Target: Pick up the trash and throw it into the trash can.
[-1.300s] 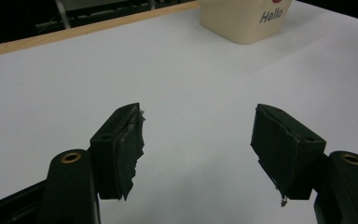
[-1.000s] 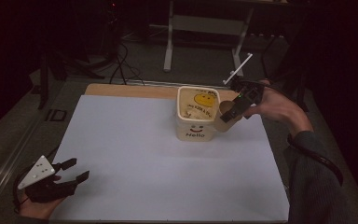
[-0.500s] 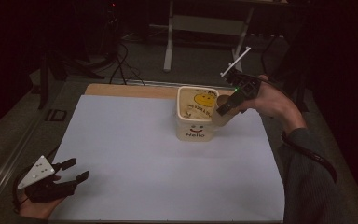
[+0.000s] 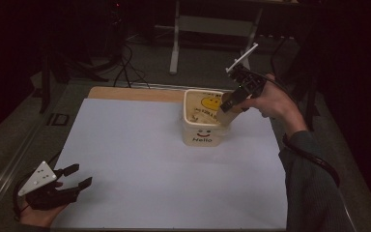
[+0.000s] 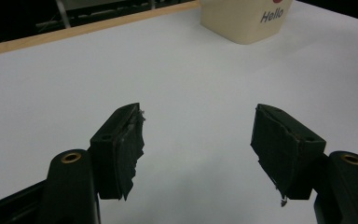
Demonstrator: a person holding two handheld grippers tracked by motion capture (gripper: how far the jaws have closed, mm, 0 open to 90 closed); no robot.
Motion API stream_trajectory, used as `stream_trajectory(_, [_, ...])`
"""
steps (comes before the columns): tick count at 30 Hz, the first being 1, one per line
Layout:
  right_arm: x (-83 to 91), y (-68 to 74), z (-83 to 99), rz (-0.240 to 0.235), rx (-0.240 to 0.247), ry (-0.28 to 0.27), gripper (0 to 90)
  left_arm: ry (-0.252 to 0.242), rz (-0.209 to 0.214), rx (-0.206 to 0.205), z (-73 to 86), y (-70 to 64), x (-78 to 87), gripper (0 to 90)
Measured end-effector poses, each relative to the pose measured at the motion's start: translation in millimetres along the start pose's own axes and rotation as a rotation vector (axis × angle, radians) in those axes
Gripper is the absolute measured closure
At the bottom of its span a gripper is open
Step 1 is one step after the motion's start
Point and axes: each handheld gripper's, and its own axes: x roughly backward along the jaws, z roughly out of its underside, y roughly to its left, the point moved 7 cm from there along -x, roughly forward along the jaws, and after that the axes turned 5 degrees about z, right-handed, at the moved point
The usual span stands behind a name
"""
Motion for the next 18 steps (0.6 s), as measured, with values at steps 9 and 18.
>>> stream_trajectory(9, [-5.0,2.3,-9.6,0.028,-0.046,0.001,19.9,0.0,-0.002,0.001,0.0,0.1,0.1,33.7])
stream_trajectory(18, [-7.3,0.5,-19.7,0.068,-0.114,-0.01,19.8,-0.002,-0.007,0.002,0.1,0.6,0.7,33.9])
